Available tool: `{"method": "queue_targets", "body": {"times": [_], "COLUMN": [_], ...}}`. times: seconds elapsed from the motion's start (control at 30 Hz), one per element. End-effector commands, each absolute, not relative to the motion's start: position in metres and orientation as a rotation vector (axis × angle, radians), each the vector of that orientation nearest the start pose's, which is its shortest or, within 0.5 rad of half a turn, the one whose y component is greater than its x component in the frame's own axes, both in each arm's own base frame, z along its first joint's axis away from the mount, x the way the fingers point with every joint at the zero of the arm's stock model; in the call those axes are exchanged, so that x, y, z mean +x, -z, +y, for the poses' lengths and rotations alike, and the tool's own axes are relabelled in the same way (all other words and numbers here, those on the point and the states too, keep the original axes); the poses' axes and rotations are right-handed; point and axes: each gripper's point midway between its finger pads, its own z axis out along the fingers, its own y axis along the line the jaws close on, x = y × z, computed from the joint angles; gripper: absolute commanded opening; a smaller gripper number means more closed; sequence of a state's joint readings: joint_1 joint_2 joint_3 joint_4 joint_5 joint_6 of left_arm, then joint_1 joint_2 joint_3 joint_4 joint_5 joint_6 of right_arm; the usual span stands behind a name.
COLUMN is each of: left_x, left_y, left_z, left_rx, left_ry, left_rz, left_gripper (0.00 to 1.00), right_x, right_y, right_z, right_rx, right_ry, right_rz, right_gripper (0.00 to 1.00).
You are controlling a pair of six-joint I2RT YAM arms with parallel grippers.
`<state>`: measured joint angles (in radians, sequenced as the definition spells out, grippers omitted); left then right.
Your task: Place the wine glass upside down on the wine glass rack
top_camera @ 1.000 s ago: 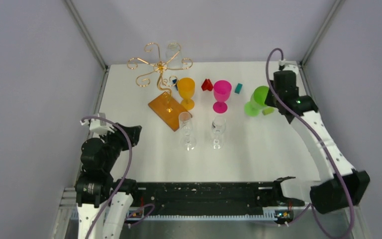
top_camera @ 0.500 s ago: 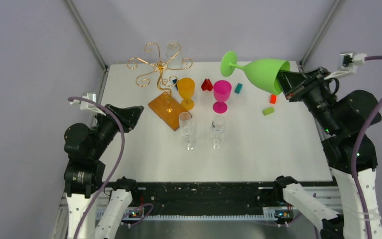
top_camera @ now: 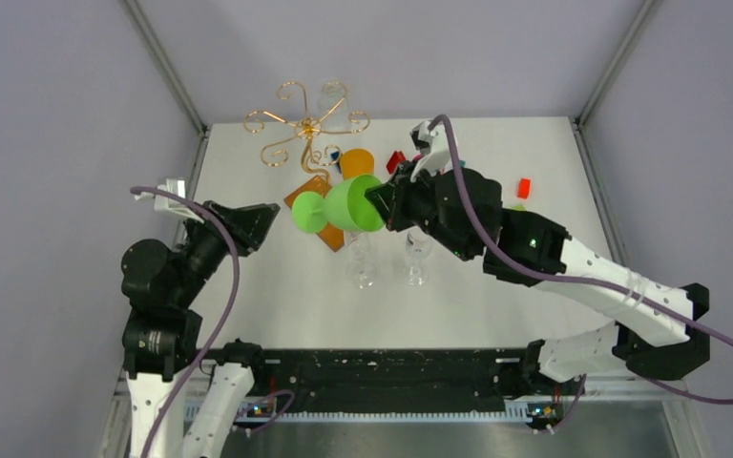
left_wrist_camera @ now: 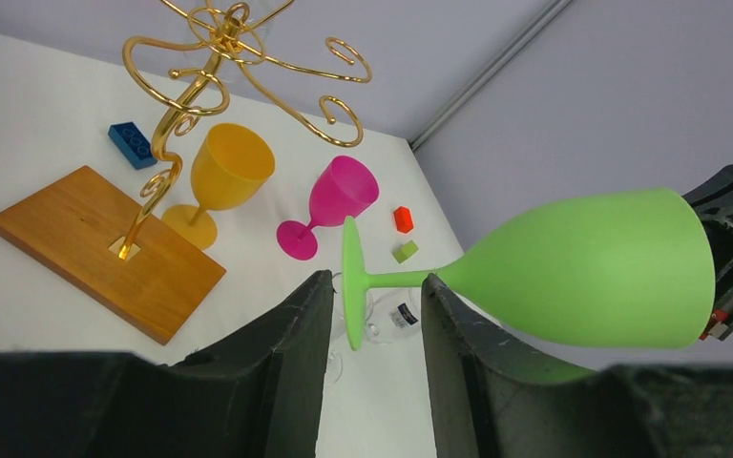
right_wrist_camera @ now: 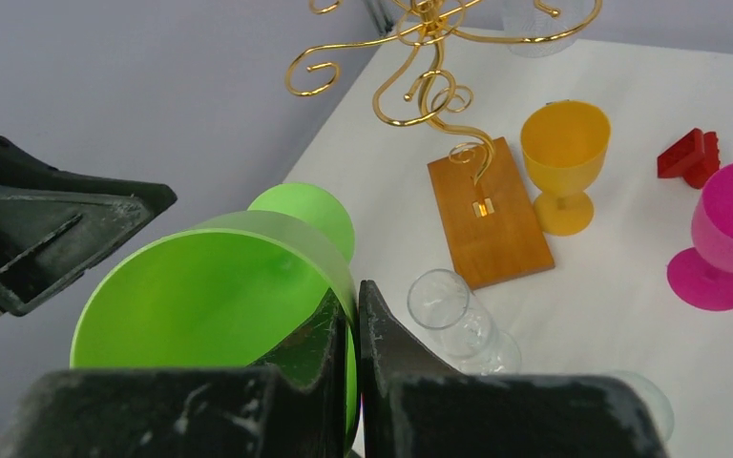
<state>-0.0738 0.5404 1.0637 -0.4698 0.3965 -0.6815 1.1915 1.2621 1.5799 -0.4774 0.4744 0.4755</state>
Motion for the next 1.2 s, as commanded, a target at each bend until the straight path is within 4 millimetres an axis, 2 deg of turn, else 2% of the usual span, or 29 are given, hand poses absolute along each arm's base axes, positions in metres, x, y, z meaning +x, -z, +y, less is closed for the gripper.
{"method": "queue_targets", "body": {"times": [0.0, 0.3, 0.43, 0.53, 0.67, 0.87, 0.97, 1.1, 1.13, 1.17], "left_x": [0.194, 0.202, 0.202, 0.200, 0.196, 0.196, 0.196, 0.197, 0.196, 0.196], "left_y": [-0.406, -0.396, -0.398, -0.400, -0.403, -0.401, -0.400, -0.398, -0.398, -0.398], "left_z": [-0.111, -0.120, -0.122, -0.123, -0.122, -0.121, -0.122, -0.122, -0.122, -0.122], "left_rx": [-0.111, -0.107, -0.101, -0.094, -0.091, -0.100, -0.105, -0.112, -0.110, -0.111], "left_ry": [0.912, 0.985, 1.004, 1.009, 1.003, 1.006, 1.012, 1.018, 1.019, 1.019], "left_rz": [1.556, 1.561, 1.559, 1.551, 1.537, 1.542, 1.546, 1.553, 1.551, 1.552], "left_gripper": [0.45, 0.42, 0.42, 0.42, 0.42, 0.40, 0.40, 0.40, 0.39, 0.39], "right_x": [0.203, 0.178, 0.174, 0.182, 0.200, 0.214, 0.205, 0.182, 0.164, 0.162], "right_y": [-0.484, -0.497, -0.495, -0.488, -0.478, -0.468, -0.472, -0.474, -0.505, -0.480], "right_z": [0.321, 0.336, 0.340, 0.332, 0.313, 0.300, 0.316, 0.354, 0.334, 0.370], "right_rx": [-0.166, -0.259, -0.291, -0.244, -0.144, -0.117, -0.200, -0.387, -0.404, -0.511], "right_ry": [-0.868, -1.057, -1.073, -1.018, -0.885, -0.740, -0.806, -0.959, -1.049, -1.073], "right_rz": [1.611, 1.533, 1.544, 1.565, 1.593, 1.609, 1.604, 1.596, 1.515, 1.559], "right_gripper": [0.00, 0.00, 0.00, 0.00, 0.00, 0.00, 0.00, 0.00, 0.00, 0.00]}}
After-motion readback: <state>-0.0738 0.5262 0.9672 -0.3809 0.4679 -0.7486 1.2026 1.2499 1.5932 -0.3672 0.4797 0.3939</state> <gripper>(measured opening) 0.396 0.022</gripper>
